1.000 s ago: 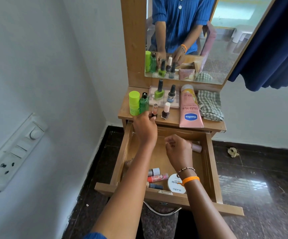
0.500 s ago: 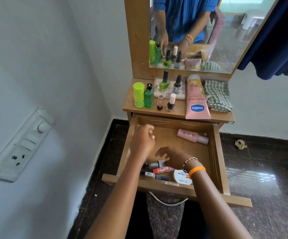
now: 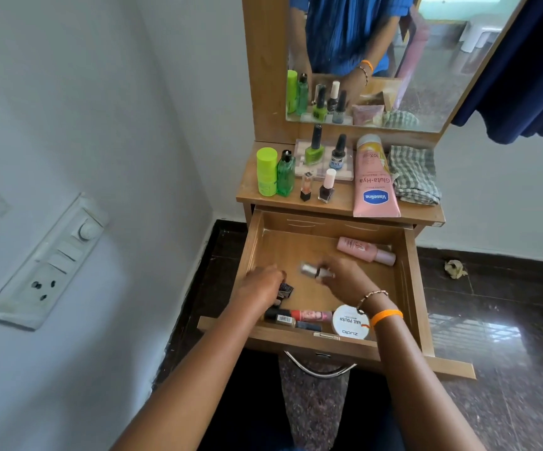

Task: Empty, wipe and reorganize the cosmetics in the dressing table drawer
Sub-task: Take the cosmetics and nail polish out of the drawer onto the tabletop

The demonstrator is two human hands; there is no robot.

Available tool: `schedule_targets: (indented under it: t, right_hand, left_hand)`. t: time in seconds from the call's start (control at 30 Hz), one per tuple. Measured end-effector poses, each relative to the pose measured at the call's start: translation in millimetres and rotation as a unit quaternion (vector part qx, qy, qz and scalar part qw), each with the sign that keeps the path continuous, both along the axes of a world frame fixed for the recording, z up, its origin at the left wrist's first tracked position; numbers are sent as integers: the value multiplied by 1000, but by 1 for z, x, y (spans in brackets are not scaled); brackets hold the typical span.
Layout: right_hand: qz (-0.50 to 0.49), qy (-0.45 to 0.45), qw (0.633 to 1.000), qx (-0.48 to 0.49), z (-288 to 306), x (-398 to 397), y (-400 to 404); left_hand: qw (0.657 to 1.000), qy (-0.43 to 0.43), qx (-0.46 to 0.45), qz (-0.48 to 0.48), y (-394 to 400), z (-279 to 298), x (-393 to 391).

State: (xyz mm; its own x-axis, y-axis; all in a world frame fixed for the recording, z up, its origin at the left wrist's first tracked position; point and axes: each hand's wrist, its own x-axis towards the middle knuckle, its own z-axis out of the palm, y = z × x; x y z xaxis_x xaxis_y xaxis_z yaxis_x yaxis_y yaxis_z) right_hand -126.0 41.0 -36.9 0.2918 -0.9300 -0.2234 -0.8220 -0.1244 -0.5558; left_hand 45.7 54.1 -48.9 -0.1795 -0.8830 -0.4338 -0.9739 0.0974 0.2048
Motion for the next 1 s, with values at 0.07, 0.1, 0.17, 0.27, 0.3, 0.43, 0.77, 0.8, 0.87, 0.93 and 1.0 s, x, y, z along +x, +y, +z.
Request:
schedule_targets:
  t: [0.07, 0.1, 0.17, 0.27, 0.3, 0.43, 0.77, 0.8, 0.87, 0.93, 1.0]
  right_hand:
    - [-81, -95, 989, -84, 16, -6, -5]
    - [-126, -142, 975, -118, 26, -9, -7]
    - [-194, -209, 944, -165, 46, -14, -15]
    - [-231, -233, 923, -200, 66, -20, -32]
    - [-240, -232, 920, -208, 70, -22, -39]
    - [-264, -202, 922, -201, 74, -25, -70]
    - [-183, -113, 955, -202, 71, -16, -92]
    - [-191, -104, 954, -208, 71, -16, -91]
    - [-216, -103, 940, -244, 74, -17, -81]
    - [-234, -138, 918, -289, 80, -16, -64]
    - [-189, -184, 923, -278, 84, -13, -45]
  left_hand:
    - [1000, -2, 9, -3, -3, -1, -2]
    - [1000, 6, 15, 7, -4, -1, -3]
    - [998, 41, 14, 37, -5, 1, -4]
    - [996, 68, 3, 54, -3, -2, -2]
    - [996, 71, -2, 53, -1, -4, -2]
    - [996, 76, -26, 49, 1, -12, -4]
    - [925, 338, -48, 169, -5, 24, -24]
    - [902, 386, -54, 182, -4, 30, -27]
    - [856, 465, -72, 215, -2, 40, -32]
    - [824, 502, -102, 242, -3, 45, -35]
    - [803, 530, -111, 249, -7, 50, -38]
